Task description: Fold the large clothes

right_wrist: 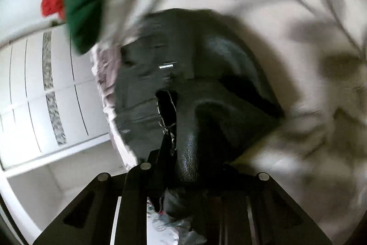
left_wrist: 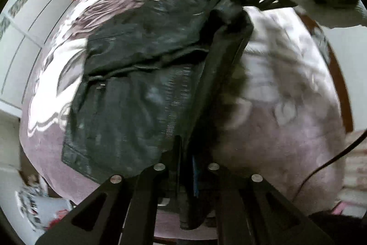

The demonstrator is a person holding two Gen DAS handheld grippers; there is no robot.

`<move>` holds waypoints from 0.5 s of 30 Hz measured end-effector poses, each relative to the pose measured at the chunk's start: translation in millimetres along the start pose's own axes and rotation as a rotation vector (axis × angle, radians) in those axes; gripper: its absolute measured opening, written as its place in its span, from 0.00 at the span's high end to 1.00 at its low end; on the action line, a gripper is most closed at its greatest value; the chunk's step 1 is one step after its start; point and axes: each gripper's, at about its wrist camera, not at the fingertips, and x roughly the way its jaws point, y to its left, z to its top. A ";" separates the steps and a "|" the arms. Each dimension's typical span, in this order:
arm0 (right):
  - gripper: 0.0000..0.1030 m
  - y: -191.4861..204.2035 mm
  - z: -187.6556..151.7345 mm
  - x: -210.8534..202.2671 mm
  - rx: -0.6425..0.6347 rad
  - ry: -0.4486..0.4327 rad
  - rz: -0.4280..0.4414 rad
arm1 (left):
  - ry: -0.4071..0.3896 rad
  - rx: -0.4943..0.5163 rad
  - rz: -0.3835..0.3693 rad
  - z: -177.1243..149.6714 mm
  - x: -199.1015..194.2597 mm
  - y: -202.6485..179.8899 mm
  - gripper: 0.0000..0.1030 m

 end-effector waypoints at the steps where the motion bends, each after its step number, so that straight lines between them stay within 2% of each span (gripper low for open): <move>1: 0.79 32.3 -3.9 3.3 -0.034 -0.007 -0.024 | -0.011 -0.020 -0.022 2.3 -5.3 18.7 0.96; 4: 0.79 111.8 -11.4 35.5 -0.113 0.004 -0.076 | -0.041 -0.080 -0.061 7.5 -17.1 76.2 0.96; 8: 0.79 192.6 -10.2 108.1 -0.181 0.021 -0.195 | -0.030 -0.208 -0.128 10.6 -3.6 157.4 0.96; 12: 0.79 238.6 -12.9 196.2 -0.233 0.048 -0.334 | 0.011 -0.344 -0.187 2.5 33.5 227.2 0.96; 15: 0.79 244.2 -17.4 250.2 -0.232 0.054 -0.423 | 0.070 -0.423 -0.246 -7.8 75.3 265.0 0.96</move>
